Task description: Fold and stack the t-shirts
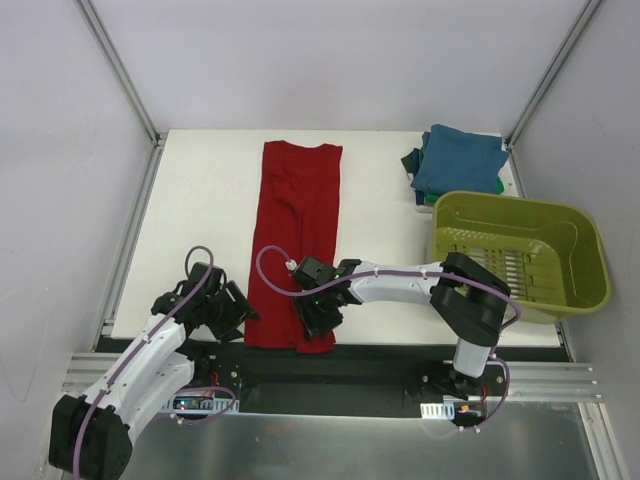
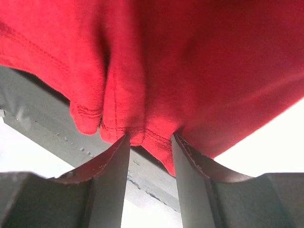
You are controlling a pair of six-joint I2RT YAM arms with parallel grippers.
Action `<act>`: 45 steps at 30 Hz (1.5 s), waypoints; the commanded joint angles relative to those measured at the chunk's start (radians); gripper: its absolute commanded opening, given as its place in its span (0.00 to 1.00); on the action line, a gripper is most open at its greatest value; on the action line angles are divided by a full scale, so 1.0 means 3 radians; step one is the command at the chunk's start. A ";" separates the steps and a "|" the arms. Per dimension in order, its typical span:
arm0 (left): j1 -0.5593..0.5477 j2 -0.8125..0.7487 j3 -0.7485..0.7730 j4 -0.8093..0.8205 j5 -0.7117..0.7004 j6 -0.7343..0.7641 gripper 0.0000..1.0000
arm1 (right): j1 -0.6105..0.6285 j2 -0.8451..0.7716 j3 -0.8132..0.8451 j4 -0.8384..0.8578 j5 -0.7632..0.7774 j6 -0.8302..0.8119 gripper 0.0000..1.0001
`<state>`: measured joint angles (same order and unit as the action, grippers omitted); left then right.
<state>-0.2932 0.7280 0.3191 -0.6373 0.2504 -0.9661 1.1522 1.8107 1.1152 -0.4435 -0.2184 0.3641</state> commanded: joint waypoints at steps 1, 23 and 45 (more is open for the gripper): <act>-0.0025 -0.0131 0.0194 -0.0264 -0.0170 0.0055 0.71 | -0.0118 -0.0129 -0.0240 -0.0152 0.0216 0.0095 0.45; -0.0025 -0.0095 0.0435 -0.0228 -0.0114 0.0275 0.99 | -0.0272 -0.0693 -0.0445 -0.0117 0.0043 -0.0227 0.50; -0.0025 -0.0151 0.0383 -0.0218 -0.0068 0.0265 0.99 | -0.0256 -0.0626 -0.0501 0.0017 -0.0137 -0.0028 0.01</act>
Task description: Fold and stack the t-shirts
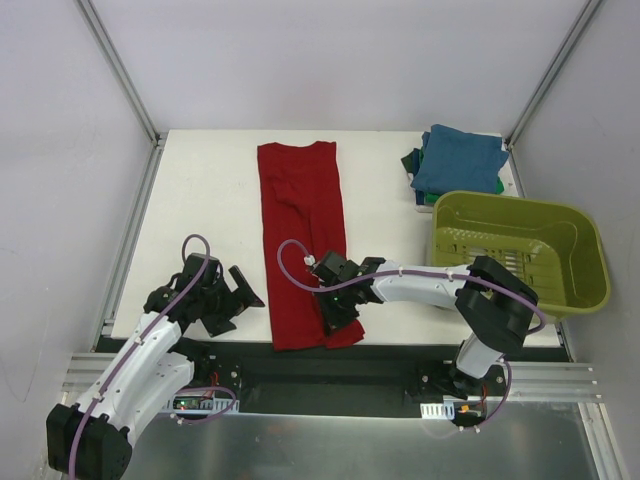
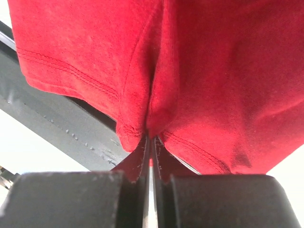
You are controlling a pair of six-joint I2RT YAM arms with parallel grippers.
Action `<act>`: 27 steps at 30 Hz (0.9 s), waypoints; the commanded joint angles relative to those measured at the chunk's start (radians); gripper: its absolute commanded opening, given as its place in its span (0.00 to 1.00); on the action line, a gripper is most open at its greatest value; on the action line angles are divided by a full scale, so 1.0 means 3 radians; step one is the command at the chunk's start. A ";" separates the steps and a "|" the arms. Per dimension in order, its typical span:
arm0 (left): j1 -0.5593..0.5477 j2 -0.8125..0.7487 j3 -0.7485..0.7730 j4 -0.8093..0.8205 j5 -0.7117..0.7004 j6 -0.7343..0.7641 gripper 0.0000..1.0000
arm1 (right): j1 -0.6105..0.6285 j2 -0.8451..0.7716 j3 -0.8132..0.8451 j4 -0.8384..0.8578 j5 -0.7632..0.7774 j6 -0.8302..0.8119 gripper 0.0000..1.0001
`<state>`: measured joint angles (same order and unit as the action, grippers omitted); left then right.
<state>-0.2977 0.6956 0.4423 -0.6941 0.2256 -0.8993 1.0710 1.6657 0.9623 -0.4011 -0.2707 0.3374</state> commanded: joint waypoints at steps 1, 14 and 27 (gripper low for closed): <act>-0.0010 -0.0048 -0.0027 -0.0023 0.0015 0.0042 0.99 | 0.0019 -0.0193 0.0019 -0.0191 0.0073 0.0056 0.01; -0.0010 -0.0003 -0.0027 -0.0023 0.0046 0.0083 0.99 | 0.0285 -0.0260 0.0453 -0.0790 0.0391 -0.0041 0.05; -0.0010 0.0049 -0.0053 -0.0028 0.0127 0.0109 0.99 | 0.0428 0.0481 0.0985 -0.0764 0.0452 -0.0184 0.27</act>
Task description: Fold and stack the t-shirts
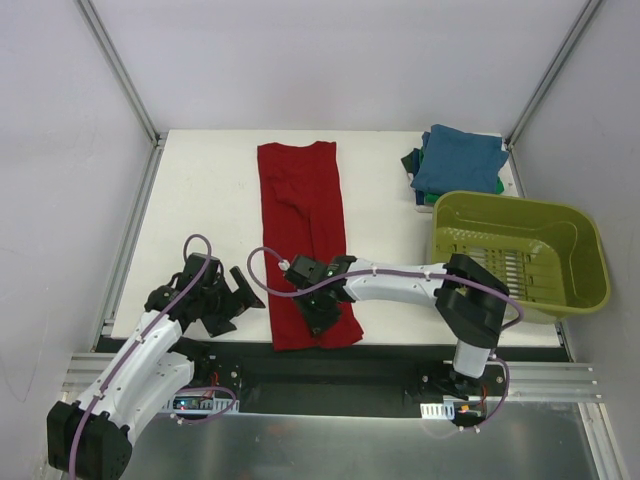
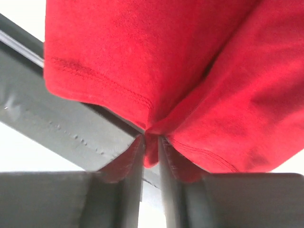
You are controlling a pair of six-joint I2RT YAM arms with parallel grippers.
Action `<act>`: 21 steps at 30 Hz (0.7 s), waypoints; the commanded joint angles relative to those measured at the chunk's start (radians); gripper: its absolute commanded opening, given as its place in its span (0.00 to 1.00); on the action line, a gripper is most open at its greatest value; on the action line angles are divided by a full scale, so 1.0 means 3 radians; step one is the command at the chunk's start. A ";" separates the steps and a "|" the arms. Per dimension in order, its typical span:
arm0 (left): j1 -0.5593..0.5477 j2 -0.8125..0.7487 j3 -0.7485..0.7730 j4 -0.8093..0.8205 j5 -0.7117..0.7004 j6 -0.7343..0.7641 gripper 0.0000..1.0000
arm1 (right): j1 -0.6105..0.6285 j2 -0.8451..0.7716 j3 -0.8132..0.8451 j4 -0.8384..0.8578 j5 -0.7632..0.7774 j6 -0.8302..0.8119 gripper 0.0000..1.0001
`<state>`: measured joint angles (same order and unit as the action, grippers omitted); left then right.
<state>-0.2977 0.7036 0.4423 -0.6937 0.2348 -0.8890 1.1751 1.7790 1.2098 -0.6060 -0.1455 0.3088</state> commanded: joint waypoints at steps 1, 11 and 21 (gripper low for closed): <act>-0.0010 0.0032 -0.0053 -0.0024 0.0107 0.0074 0.99 | 0.0102 0.0109 0.0160 -0.0082 0.0020 -0.0094 0.36; -0.0010 0.0134 -0.0109 0.0011 0.0301 0.0115 0.99 | 0.0311 -0.0611 0.0048 -0.0082 0.0219 -0.0180 0.77; -0.0122 0.0150 -0.0334 0.0349 0.0669 -0.0033 0.99 | 0.0108 -0.1266 -0.0351 -0.0240 0.0823 0.0095 1.00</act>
<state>-0.3088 0.7444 0.3698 -0.6426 0.3721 -0.8757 1.2572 1.4349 1.1713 -0.6147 -0.0029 0.2764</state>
